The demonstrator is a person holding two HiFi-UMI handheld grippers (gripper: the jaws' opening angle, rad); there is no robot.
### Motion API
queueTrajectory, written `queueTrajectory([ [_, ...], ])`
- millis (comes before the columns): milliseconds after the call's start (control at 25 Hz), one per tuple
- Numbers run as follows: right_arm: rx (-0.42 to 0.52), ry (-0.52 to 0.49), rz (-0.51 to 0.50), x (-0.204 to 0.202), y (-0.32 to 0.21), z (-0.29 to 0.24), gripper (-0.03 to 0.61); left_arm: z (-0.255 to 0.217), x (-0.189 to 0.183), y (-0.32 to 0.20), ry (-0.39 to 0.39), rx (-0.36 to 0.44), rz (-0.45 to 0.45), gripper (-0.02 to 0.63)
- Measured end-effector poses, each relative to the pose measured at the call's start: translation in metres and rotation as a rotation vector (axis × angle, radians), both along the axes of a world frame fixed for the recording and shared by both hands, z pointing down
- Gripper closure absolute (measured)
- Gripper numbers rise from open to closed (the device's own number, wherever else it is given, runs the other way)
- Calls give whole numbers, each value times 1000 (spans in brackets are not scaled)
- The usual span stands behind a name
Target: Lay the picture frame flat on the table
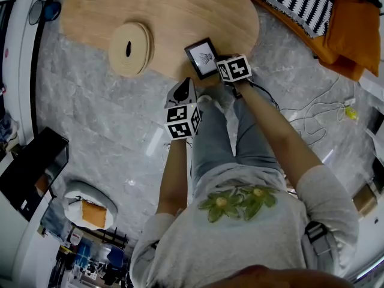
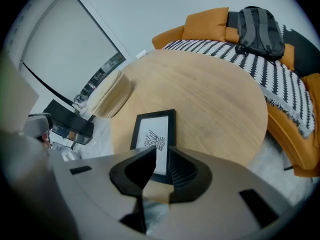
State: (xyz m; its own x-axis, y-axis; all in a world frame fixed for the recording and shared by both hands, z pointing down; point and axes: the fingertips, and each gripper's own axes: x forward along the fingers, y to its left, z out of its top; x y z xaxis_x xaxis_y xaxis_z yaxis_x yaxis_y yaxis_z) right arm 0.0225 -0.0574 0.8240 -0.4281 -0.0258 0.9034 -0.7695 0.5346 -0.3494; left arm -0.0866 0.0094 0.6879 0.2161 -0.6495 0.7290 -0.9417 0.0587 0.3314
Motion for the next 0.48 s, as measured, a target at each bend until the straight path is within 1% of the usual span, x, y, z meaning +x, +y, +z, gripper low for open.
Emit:
queueTrajectory([
  [80,3,-15,3,1,2,-14,507,-11,3,2,-1,3,0,598],
  [200,45,-41,16,2,0,-42,566,-31,7,6,0,6,10,598],
  [320,78,-91,19,-3,-2,-72,571,-52,7,10,-6,11,21,598],
  [480,62,-150,38,-5,5,-110,572,-78,3,17,-17,12,16,598],
])
